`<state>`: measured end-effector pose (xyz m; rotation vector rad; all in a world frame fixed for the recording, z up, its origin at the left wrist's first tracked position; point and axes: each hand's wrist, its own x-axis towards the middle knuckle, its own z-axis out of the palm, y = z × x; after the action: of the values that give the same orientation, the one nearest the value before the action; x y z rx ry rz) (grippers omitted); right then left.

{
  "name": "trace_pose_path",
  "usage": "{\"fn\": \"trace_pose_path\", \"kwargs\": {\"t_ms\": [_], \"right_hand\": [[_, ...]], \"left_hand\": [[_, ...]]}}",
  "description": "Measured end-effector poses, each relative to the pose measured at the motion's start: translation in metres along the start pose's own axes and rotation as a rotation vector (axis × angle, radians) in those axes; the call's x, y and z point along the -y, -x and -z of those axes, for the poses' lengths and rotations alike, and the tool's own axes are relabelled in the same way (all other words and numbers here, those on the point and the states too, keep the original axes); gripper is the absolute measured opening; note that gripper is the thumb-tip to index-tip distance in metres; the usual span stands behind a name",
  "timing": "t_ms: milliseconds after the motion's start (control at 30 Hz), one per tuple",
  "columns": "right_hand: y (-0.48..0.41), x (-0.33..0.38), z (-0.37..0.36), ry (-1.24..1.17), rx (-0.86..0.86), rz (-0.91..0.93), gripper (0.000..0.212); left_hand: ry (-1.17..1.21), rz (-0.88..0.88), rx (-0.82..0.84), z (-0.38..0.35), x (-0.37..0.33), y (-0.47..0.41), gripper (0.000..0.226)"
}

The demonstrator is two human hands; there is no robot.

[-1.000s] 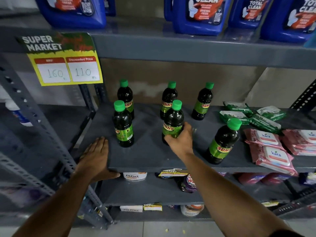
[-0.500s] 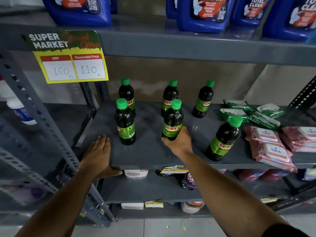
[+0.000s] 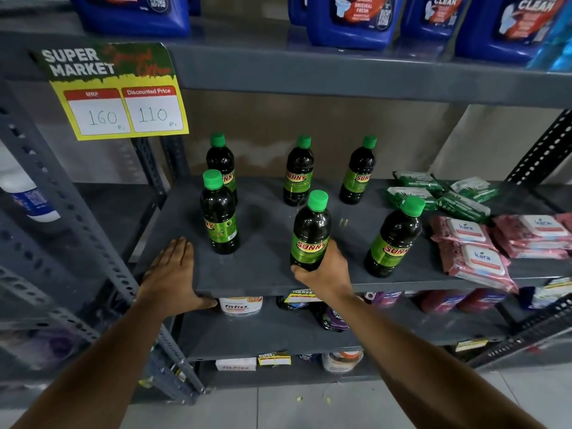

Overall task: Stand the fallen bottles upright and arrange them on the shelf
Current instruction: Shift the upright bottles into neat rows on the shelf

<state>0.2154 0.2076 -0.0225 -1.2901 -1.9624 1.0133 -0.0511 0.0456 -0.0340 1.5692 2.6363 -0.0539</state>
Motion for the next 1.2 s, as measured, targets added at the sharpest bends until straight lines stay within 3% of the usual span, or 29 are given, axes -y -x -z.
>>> {"fn": "trace_pose_path", "kwargs": {"t_ms": [333, 400, 467, 567, 633, 700, 800, 1000, 1200], "right_hand": [[0.004, 0.001, 0.000, 0.006, -0.002, 0.030, 0.071], [0.007, -0.001, -0.001, -0.018, -0.004, 0.033, 0.086], [0.020, -0.007, -0.003, 0.029, -0.131, 0.086, 0.104], [0.051, -0.013, -0.010, 0.160, -0.292, 0.389, 0.088], [0.064, -0.010, -0.016, 0.185, -0.172, 0.591, 0.068], [0.065, 0.004, -0.025, 0.182, 0.018, 0.674, 0.056], [0.049, 0.032, -0.044, 0.141, 0.195, 0.546, 0.060], [-0.004, 0.085, -0.088, 0.043, 0.183, 0.292, 0.088], [-0.029, 0.099, -0.113, 0.078, 0.183, 0.226, 0.099]], "left_hand": [[0.015, 0.003, 0.021, 0.002, -0.001, 0.000, 0.154], [0.012, 0.002, 0.021, 0.003, 0.000, 0.001, 0.154], [0.022, 0.005, 0.034, 0.003, 0.001, 0.001, 0.154], [0.056, 0.011, 0.061, 0.004, 0.004, -0.002, 0.154], [0.091, 0.015, 0.092, 0.007, 0.007, -0.006, 0.155], [0.144, 0.029, 0.121, 0.010, 0.011, -0.009, 0.157], [0.143, 0.048, 0.146, 0.010, 0.010, -0.010, 0.160], [0.101, 0.071, 0.097, 0.003, 0.007, -0.008, 0.157], [0.109, 0.064, 0.056, 0.005, 0.005, -0.007, 0.152]]}}
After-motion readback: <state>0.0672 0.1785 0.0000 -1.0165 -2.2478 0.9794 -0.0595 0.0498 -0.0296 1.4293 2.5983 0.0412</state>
